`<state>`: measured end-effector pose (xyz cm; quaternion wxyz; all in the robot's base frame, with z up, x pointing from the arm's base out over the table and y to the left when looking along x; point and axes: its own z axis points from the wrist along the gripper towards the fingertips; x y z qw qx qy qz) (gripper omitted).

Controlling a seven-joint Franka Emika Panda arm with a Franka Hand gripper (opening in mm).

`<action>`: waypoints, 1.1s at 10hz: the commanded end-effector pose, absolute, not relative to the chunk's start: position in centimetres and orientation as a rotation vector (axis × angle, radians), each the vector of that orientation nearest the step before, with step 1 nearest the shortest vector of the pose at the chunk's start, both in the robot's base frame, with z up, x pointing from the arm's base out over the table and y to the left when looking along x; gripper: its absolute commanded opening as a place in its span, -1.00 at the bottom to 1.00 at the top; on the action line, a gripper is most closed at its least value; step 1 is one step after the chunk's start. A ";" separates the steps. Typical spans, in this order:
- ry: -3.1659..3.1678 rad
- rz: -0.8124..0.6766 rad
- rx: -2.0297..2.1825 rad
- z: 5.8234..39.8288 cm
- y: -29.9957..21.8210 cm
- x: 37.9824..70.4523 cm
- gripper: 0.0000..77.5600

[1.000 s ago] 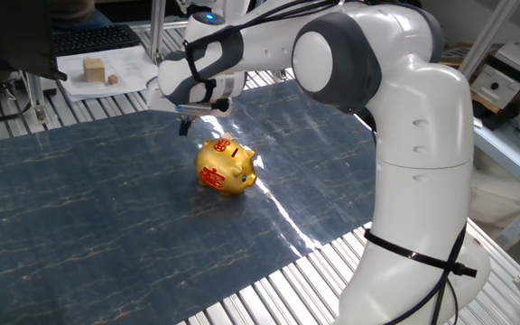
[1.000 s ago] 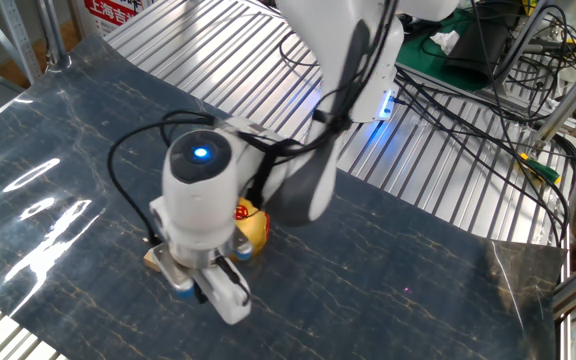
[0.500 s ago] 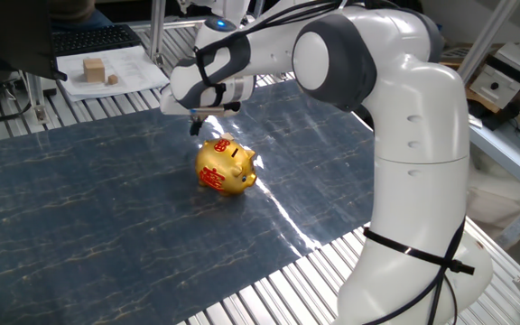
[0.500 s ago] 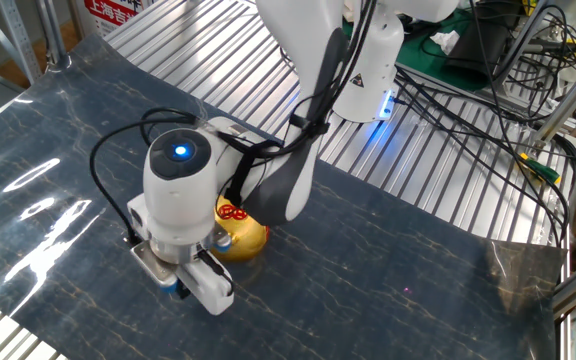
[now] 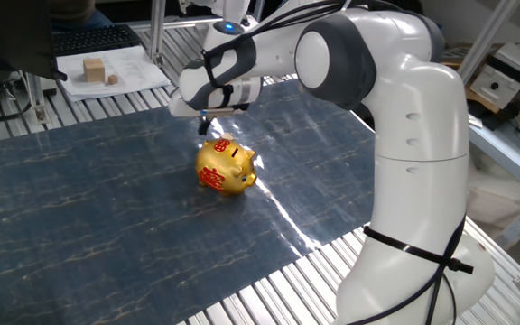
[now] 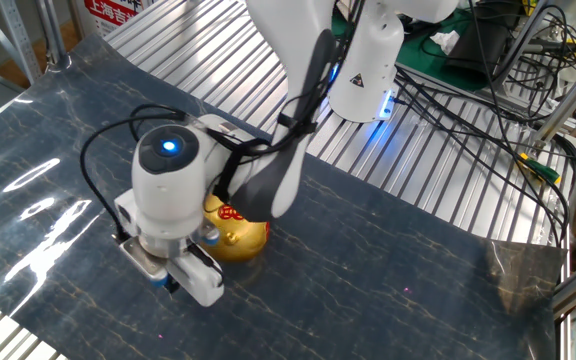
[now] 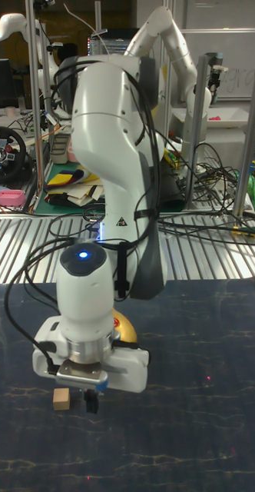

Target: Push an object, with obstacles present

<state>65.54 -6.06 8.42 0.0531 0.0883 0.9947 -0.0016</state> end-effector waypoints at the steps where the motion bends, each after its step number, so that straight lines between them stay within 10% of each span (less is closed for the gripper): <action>1: 3.021 -0.018 0.206 8.1 -7.7 65.4 -1.00; 11: 3.026 -0.084 0.116 7.7 -9.4 64.9 -1.00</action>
